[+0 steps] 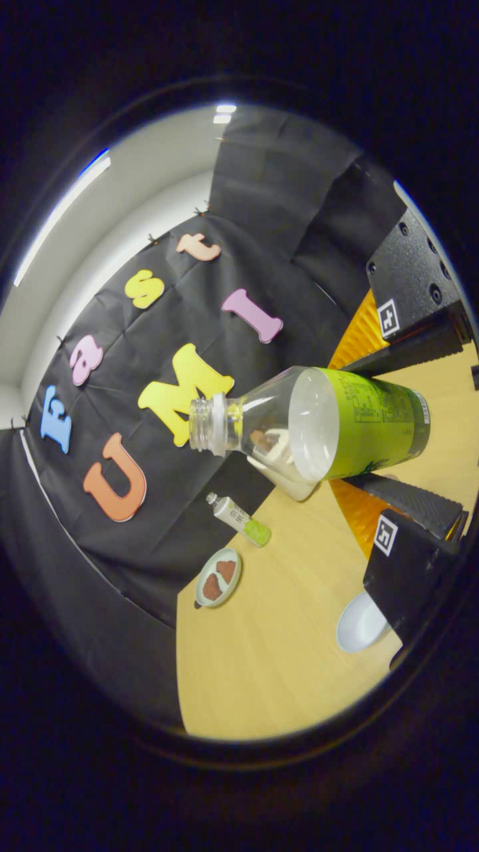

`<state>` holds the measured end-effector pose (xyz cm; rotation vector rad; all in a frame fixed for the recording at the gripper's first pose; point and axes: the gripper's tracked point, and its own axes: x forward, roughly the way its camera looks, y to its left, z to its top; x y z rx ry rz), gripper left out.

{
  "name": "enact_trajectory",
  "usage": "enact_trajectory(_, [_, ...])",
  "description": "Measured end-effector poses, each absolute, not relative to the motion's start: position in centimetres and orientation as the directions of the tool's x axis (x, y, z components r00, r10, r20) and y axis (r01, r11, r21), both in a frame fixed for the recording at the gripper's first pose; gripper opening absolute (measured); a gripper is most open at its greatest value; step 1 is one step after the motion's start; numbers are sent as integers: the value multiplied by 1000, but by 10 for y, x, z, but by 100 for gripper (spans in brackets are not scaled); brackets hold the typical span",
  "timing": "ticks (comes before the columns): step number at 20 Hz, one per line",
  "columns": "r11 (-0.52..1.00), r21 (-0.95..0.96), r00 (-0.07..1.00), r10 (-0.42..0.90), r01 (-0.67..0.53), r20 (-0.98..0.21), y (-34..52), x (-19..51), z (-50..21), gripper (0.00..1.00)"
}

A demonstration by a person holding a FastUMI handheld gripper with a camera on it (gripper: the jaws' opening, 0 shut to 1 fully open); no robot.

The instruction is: Take the bottle from table, then pour the juice into the cup, finally place the bottle on the coaster

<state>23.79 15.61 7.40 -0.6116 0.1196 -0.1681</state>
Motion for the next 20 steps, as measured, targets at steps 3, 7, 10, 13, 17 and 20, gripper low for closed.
enact_trajectory(3, [868, -487, 984, -159, 102, -76, 154, 250, 71, 82])
enact_trajectory(7, [923, -378, 993, -100, 70, -60, 153, 271, 63, 82])
enact_trajectory(10, [955, -289, 992, -94, 66, -85, 144, 292, 48, 82])
enact_trajectory(13, [983, -174, 991, -72, 51, -115, 137, 317, 27, 82])
enact_trajectory(17, [999, -39, 992, -10, 5, -126, 136, 346, 0, 82])
enact_trajectory(20, [1000, -2, 991, -5, 4, -136, 125, 363, -17, 82])
